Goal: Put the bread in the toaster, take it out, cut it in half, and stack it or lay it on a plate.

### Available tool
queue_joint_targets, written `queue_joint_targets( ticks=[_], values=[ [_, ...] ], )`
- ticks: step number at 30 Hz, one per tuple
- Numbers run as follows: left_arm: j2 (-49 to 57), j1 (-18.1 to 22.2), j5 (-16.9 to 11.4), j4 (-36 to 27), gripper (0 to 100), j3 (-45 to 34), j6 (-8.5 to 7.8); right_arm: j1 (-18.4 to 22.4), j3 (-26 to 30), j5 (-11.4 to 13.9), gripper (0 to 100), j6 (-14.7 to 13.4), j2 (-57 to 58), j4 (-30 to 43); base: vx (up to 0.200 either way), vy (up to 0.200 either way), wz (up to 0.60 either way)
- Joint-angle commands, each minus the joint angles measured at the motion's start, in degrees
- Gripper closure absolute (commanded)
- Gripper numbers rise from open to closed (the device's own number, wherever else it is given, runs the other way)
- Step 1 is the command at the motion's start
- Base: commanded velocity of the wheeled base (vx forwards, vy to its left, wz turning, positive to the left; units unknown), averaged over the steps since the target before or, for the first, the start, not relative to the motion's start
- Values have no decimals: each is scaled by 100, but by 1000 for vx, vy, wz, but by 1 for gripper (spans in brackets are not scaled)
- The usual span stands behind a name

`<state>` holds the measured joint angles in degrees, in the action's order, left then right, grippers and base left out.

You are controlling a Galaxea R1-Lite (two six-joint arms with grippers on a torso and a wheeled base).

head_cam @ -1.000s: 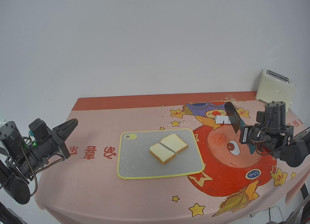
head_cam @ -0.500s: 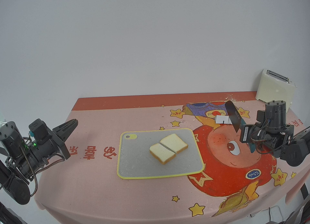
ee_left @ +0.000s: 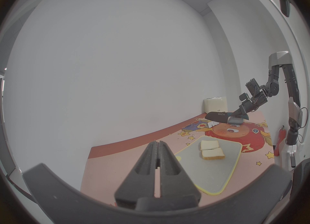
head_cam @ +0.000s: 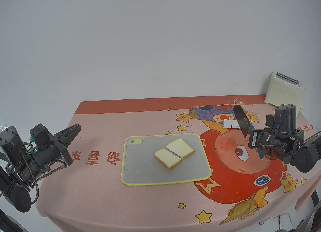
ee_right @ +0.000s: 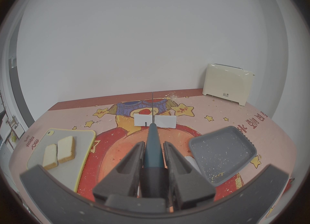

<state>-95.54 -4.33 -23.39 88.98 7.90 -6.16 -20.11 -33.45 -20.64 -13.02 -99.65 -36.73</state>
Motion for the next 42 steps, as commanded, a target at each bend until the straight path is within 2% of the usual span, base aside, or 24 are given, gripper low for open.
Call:
queue_joint_targets(
  ticks=[1, 42],
  values=[
    [-9, 2, 1, 102, 100, 1, 0, -1, -4, -2, 100, 1, -2, -1, 0, 0, 0],
    [0, 2, -16, 102, 100, -8, -8, -63, 260, -54, 100, -16, -354, -80, 0, 0, 0]
  ],
)
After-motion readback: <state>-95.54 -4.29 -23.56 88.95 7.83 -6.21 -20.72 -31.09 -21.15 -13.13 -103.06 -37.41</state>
